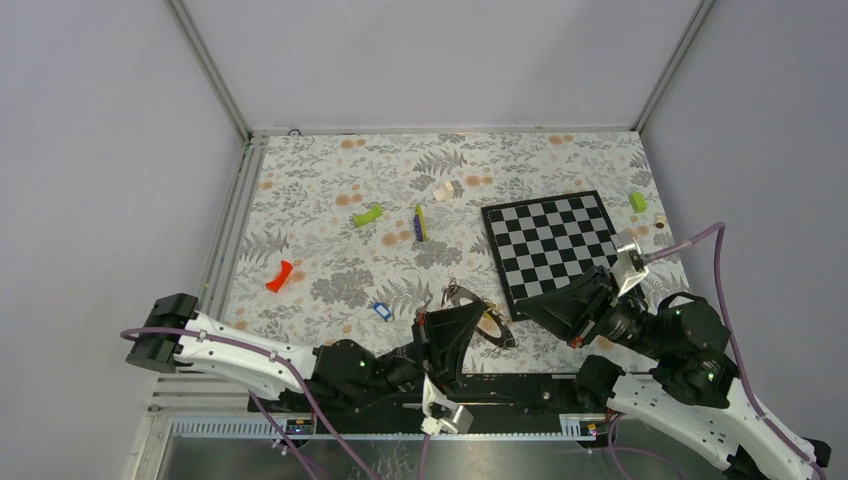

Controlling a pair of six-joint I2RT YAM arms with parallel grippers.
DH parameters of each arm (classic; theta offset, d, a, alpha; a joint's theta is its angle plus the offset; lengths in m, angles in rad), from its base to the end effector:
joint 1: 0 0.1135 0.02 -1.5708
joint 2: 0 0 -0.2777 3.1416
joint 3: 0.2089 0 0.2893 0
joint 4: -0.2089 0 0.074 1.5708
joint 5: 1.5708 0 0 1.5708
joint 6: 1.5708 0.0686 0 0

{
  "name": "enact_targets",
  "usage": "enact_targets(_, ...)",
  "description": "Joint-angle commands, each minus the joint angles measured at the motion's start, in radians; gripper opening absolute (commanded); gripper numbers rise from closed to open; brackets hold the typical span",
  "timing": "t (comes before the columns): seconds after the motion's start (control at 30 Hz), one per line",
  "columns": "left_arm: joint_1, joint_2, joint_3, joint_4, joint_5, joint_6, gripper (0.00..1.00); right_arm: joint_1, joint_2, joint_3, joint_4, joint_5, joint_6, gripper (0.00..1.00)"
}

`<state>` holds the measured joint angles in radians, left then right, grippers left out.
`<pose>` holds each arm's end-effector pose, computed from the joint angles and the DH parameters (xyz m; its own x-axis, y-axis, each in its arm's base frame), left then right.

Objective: Remove the keys from the keyring

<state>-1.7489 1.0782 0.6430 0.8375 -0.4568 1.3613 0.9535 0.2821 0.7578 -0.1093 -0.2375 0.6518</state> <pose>-0.0225 -0.2960 0.3464 0.9199 0.1550 -0.3603 0.2665 0.4269 0.8641 0.0498 0.0980 0.4241 -0.3931 0.4649 -0.7933 -0.8569 0.1276 0.4994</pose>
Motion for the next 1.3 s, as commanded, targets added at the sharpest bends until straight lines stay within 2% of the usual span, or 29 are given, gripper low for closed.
enact_targets(0.0,-0.006,-0.025,0.001,0.077,-0.004,-0.017,0.00,-0.003,0.002,0.009,0.061,0.006,-0.025,0.00)
enact_targets(0.13,-0.006,-0.078,0.012,-0.001,0.064,-0.083,0.00,-0.002,-0.006,0.007,0.028,0.009,-0.081,0.00)
enact_targets(0.2,-0.006,-0.122,0.030,-0.110,0.125,-0.133,0.00,-0.002,-0.015,0.008,0.003,0.017,-0.125,0.02)
enact_targets(0.23,-0.006,-0.144,0.047,-0.170,0.158,-0.159,0.00,-0.002,-0.021,0.009,-0.008,0.024,-0.145,0.05)
enact_targets(0.3,-0.005,-0.185,0.075,-0.280,0.222,-0.202,0.00,-0.002,-0.034,0.009,-0.028,0.035,-0.188,0.18)
enact_targets(0.4,-0.004,-0.239,0.123,-0.445,0.315,-0.238,0.00,-0.002,-0.052,0.002,-0.041,0.036,-0.255,0.26)
enact_targets(0.53,-0.004,-0.274,0.192,-0.619,0.424,-0.217,0.00,-0.002,-0.049,0.005,-0.044,-0.002,-0.320,0.29)
enact_targets(0.73,-0.004,-0.215,0.326,-0.791,0.491,-0.151,0.00,-0.002,-0.034,0.035,-0.069,-0.082,-0.374,0.36)
enact_targets(0.83,-0.004,-0.180,0.359,-0.778,0.481,-0.170,0.00,-0.002,-0.044,0.039,-0.068,-0.117,-0.409,0.38)
enact_targets(0.93,-0.004,-0.160,0.356,-0.712,0.461,-0.227,0.00,-0.002,-0.061,0.044,-0.080,-0.089,-0.454,0.38)
enact_targets(1.27,-0.004,-0.169,0.289,-0.358,0.315,-0.640,0.00,-0.002,-0.091,0.036,-0.110,-0.029,-0.511,0.39)
